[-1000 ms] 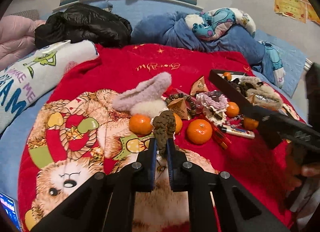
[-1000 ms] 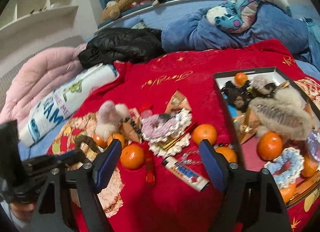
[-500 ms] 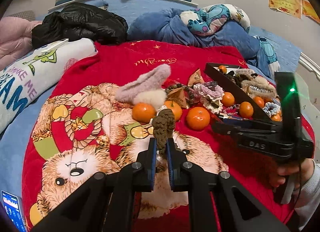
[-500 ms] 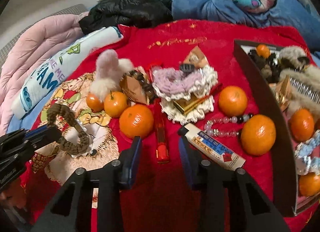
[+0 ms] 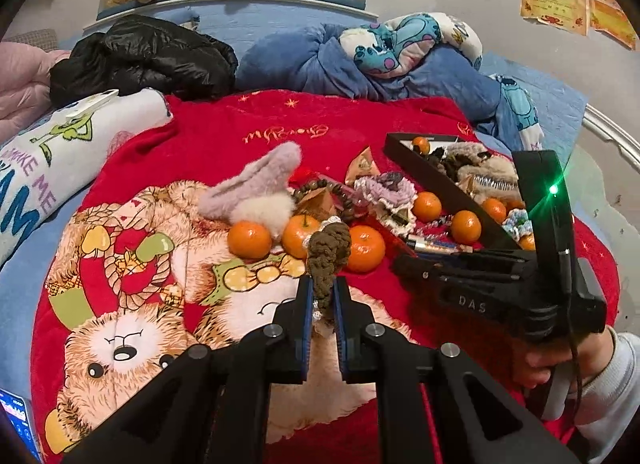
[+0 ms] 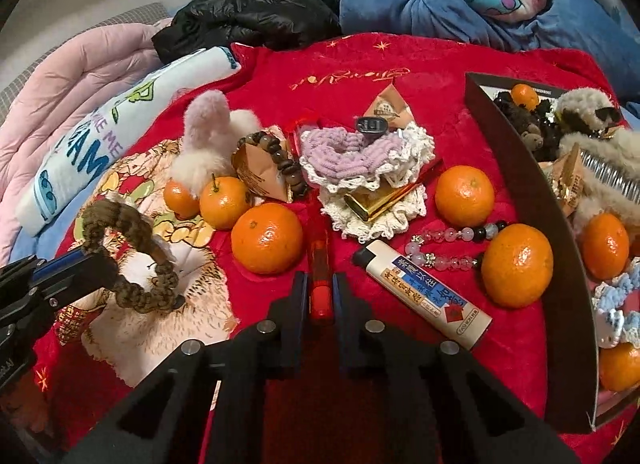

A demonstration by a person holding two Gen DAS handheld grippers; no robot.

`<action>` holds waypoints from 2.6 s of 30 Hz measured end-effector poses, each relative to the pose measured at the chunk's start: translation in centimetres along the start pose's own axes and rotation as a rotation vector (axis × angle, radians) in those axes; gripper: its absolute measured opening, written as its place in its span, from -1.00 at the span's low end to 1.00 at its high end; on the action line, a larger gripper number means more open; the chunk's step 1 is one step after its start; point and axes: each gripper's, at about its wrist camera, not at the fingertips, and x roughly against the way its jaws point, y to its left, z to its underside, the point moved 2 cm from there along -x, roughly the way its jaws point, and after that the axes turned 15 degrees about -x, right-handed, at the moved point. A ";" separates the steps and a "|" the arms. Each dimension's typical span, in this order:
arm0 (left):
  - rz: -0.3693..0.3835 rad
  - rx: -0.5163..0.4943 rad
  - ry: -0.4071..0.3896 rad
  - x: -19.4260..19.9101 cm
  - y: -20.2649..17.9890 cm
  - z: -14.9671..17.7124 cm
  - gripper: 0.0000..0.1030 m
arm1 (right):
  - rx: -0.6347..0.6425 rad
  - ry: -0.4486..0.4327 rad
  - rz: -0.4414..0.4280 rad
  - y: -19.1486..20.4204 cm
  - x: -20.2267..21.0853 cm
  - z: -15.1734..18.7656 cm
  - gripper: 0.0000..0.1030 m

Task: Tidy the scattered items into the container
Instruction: 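Grasp the red tube with the right gripper while the left gripper holds the cord, then carry the braided cord and red tube over the dark box tray with both grippers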

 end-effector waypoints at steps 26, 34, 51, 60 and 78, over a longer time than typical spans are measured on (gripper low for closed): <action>0.116 -0.061 -0.094 0.2 -6.9 -3.9 -0.79 | -0.126 -0.165 -0.031 -6.5 8.9 -0.7 -0.77; 0.202 -0.108 -0.114 -0.2 -11.9 -5.2 -0.79 | -0.203 -0.270 0.035 -12.3 14.2 -1.2 -0.77; 0.310 -0.124 -0.164 -0.3 -19.1 -7.6 -0.79 | -0.311 -0.269 0.081 -18.3 16.6 0.4 -0.78; 0.289 -0.088 -0.156 -0.9 -17.8 -8.1 -0.79 | -0.313 -0.304 0.078 -18.0 17.7 -0.3 -0.78; 0.312 -0.107 -0.134 -3.4 -20.4 -9.8 -0.79 | -0.406 -0.313 0.085 -20.6 18.8 -0.3 -0.78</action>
